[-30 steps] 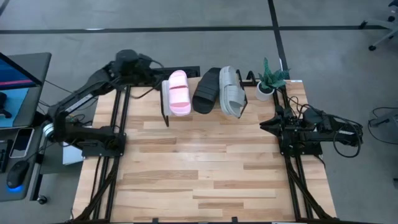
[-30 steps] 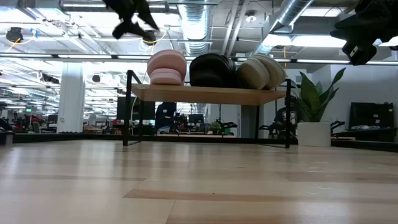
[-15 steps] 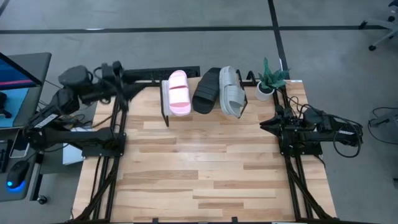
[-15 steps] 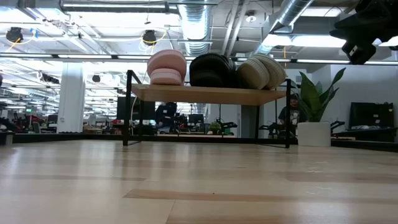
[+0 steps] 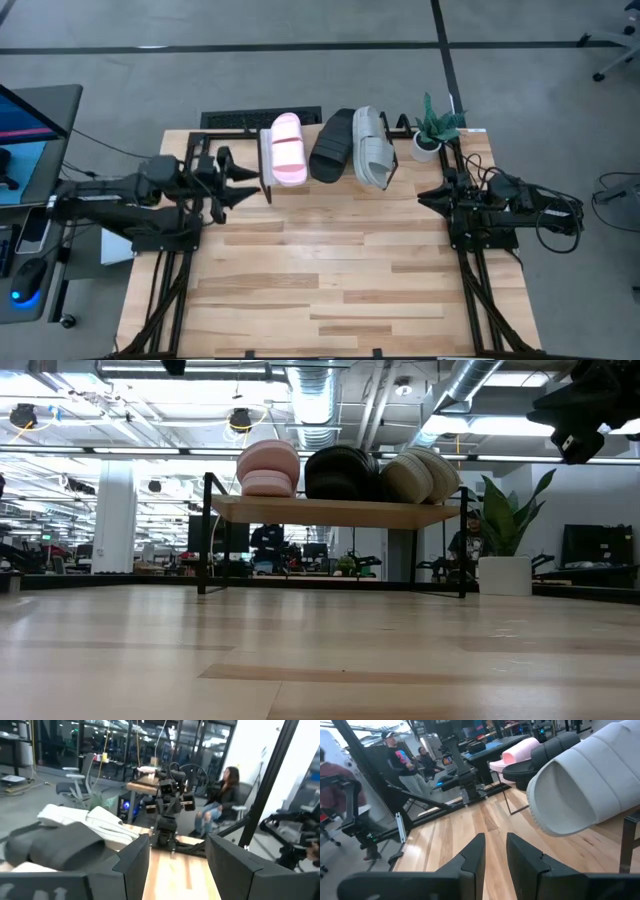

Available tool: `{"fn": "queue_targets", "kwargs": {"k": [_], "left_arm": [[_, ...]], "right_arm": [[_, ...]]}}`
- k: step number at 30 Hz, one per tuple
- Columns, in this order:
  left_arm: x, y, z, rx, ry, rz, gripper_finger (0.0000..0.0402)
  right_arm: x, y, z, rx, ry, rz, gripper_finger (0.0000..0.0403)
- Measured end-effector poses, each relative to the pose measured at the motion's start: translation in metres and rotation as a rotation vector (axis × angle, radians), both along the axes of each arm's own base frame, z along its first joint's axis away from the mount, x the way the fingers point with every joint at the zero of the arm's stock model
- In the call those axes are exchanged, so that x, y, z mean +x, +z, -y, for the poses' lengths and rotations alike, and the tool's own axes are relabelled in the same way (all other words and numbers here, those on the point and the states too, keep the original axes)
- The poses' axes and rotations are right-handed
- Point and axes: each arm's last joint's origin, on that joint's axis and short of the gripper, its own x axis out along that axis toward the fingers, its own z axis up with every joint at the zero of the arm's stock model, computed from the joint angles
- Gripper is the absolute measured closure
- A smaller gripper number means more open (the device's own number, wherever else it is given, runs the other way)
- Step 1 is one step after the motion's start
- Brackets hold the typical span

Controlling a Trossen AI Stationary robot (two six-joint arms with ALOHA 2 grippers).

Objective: Pick and place slides into the shelf
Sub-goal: Return to Home Position

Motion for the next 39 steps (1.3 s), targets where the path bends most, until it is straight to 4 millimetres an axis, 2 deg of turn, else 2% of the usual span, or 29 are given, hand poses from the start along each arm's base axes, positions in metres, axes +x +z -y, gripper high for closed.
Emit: {"fn": "queue_targets", "kwargs": {"k": [7, 17, 25, 31, 39], "left_arm": [[-0.001, -0.043, 0.008, -0.074, -0.013, 0.074, 0.0221], [-0.002, -0.089, 0.016, -0.096, -0.036, 0.15, 0.0221], [-0.005, -0.126, 0.017, -0.174, -0.038, 0.102, 0.0221], [-0.006, -0.14, 0.017, -0.198, -0.04, 0.056, 0.0221], [-0.016, -0.151, 0.014, -0.115, -0.025, 0.075, 0.0221]], "right_arm": [[0.0, 0.0, 0.0, 0.0, 0.0, 0.0, 0.0334], [0.0, 0.0, 0.0, -0.008, 0.001, 0.004, 0.0334], [0.0, 0.001, 0.0, -0.022, 0.003, 0.007, 0.0334], [0.0, 0.006, 0.0, -0.084, 0.009, 0.058, 0.0334], [0.001, 0.015, 0.0, -0.107, 0.009, 0.146, 0.0334]]}}
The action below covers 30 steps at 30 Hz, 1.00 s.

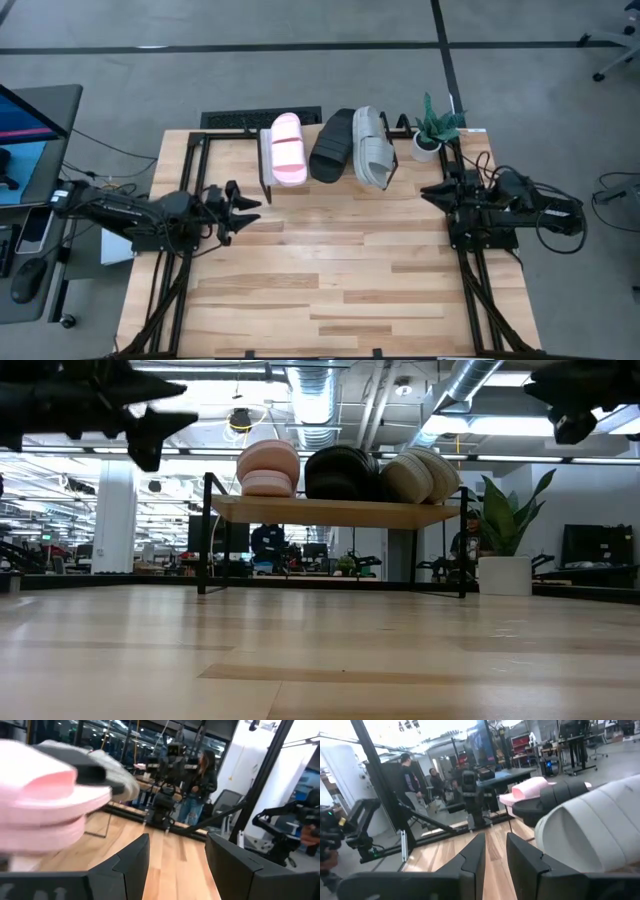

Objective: Pick and place slides into the shelf
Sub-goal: Return to Home Position

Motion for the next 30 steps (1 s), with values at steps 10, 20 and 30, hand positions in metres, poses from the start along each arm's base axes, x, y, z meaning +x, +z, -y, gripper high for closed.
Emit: {"fn": "queue_targets", "kwargs": {"k": [10, 20, 30], "left_arm": [[-0.019, -0.012, -0.006, 0.015, 0.036, 0.018, 0.0221], [-0.023, -0.031, -0.007, 0.014, 0.034, -0.17, 0.0221], [-0.024, -0.042, -0.008, 0.002, 0.081, -0.29, 0.0221]], "right_arm": [[0.0, 0.0, -0.003, -0.08, 0.083, 0.003, 0.0334], [0.002, -0.017, -0.004, 0.064, 0.12, -0.185, 0.0344], [0.014, -0.023, -0.003, 0.266, 0.07, -0.296, 0.0349]]}}
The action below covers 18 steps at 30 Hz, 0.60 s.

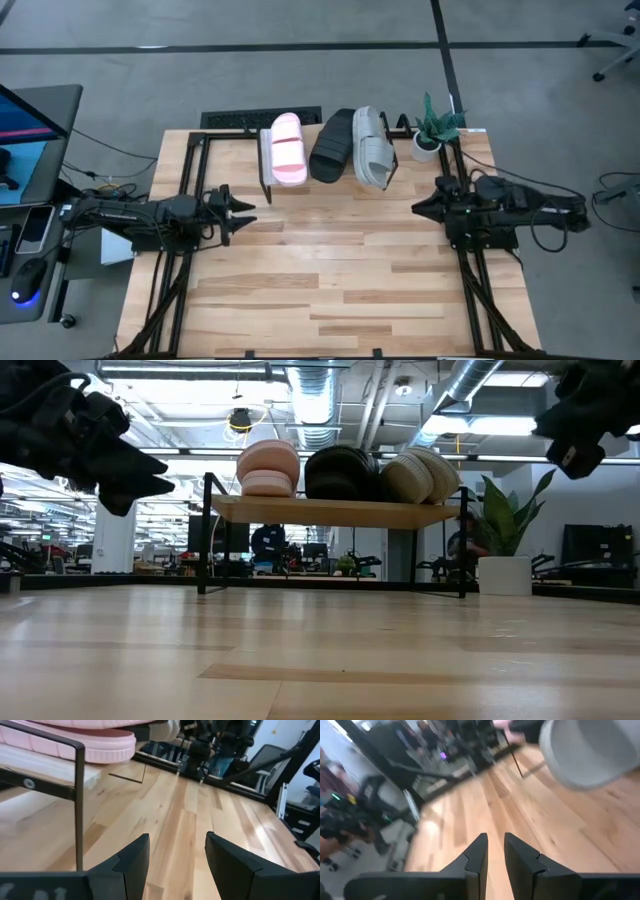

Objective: Pick and place slides into the shelf
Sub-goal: Return to Home Position

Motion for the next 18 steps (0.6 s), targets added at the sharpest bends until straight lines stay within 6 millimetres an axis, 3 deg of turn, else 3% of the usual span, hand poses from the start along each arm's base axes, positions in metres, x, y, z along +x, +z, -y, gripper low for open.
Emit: {"fn": "queue_targets", "kwargs": {"k": [9, 18], "left_arm": [[0.0, 0.0, -0.006, 0.037, 0.086, -0.008, 0.0221], [0.0, 0.0, -0.006, 0.073, 0.082, -0.015, 0.0221]], "right_arm": [[0.012, -0.021, 0.001, -0.028, -0.004, -0.145, 0.0349], [0.01, -0.041, 0.001, -0.012, -0.02, -0.27, 0.0349]]}}
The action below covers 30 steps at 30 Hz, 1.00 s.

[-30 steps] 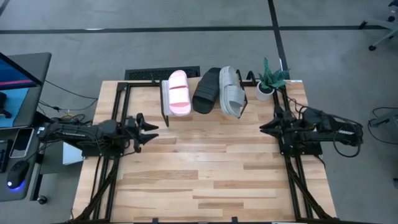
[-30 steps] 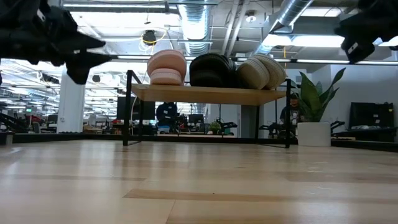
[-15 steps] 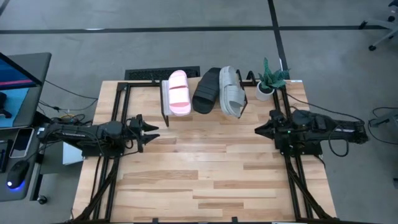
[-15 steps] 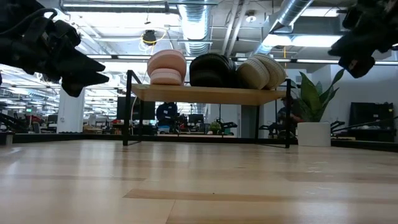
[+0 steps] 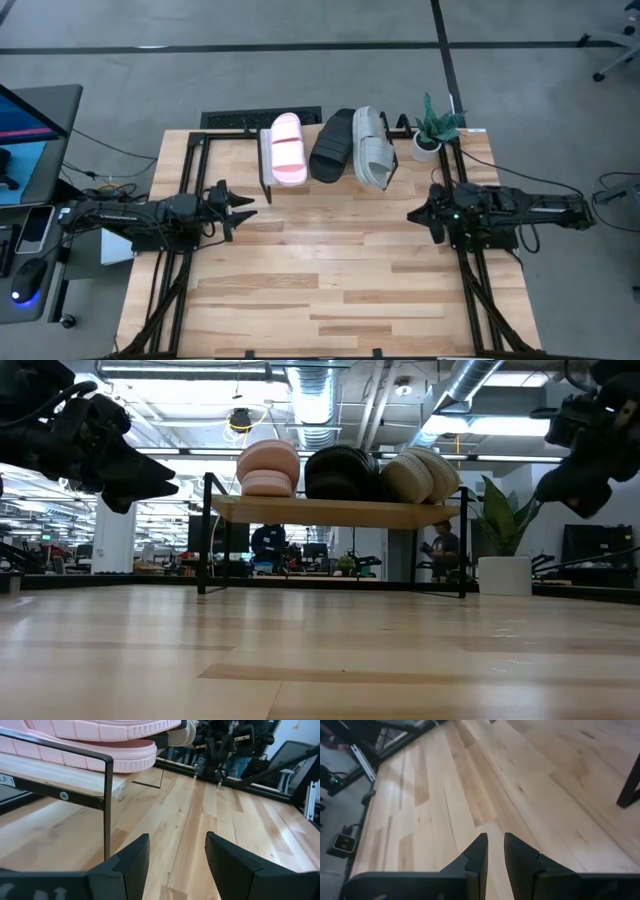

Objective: Pick and place slides into the shelf
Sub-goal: Return to Home Position

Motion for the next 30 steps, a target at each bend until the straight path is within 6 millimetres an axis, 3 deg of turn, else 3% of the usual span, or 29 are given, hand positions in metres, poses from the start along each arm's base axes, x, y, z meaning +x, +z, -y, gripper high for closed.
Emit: {"fn": "queue_targets", "kwargs": {"k": [30], "left_arm": [[0.0, -0.0003, 0.0001, 0.016, -0.004, -0.005, 0.0221]], "right_arm": [[-0.0007, -0.001, 0.0001, 0.128, -0.08, -0.015, 0.0349]]}}
